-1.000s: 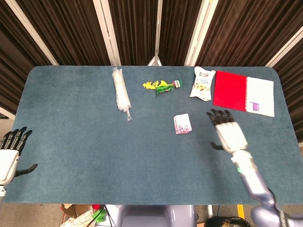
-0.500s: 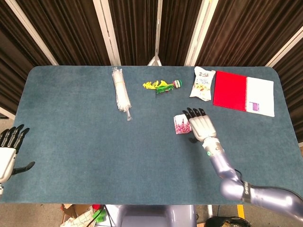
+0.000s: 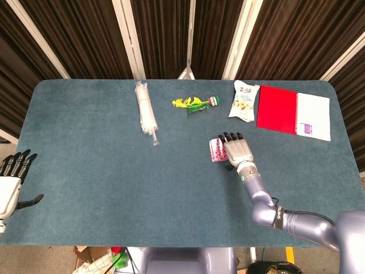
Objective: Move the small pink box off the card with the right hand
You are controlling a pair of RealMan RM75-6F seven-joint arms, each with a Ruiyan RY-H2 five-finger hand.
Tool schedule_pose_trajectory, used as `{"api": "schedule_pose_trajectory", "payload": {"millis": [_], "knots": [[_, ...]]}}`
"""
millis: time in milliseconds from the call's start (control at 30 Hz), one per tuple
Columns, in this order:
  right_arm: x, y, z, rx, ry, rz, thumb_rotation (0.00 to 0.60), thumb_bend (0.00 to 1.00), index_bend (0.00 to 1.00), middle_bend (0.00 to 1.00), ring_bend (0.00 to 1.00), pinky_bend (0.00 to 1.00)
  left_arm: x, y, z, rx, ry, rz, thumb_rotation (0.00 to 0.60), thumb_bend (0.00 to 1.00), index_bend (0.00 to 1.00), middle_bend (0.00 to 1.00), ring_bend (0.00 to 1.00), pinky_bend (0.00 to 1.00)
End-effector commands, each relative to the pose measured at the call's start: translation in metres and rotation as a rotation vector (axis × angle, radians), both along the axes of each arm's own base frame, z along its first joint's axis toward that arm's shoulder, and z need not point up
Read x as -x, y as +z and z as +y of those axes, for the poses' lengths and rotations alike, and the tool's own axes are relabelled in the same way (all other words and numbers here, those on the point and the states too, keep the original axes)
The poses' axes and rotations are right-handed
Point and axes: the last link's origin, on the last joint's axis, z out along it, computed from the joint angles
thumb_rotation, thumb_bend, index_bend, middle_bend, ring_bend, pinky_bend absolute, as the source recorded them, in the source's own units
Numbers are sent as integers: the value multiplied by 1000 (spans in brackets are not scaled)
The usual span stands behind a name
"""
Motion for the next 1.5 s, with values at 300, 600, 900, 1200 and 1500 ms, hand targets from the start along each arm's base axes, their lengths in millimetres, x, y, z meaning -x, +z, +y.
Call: {"api": "schedule_pose_trajectory", "payload": {"millis": [300, 600, 900, 1200, 1500], "knots": [[-1, -9, -9, -2, -6, -7, 600, 230, 0, 0, 0, 0, 1, -1, 0, 14, 13, -4, 600, 0, 0, 0, 0, 0], [-1, -13, -14, -1, -17, -2, 600, 230, 0, 0, 0, 0, 1, -2, 0, 38, 43, -10, 600, 0, 0, 0, 0, 0], [-1, -18, -17, 13, -20, -22, 600, 230, 3, 27, 0, 0, 0, -2, -1, 43, 39, -15, 600, 0, 0, 0, 0, 0], [-1, -22, -18, 20, -8, -37, 600, 230, 353, 342, 109, 0, 0, -3, -1, 47, 40, -19, 600, 0, 0, 0, 0, 0], [-3, -19, -15, 39, 12, -71, 600, 230, 533, 487, 223, 5, 0, -3, -1, 50, 43, -26, 600, 0, 0, 0, 0, 0]]}}
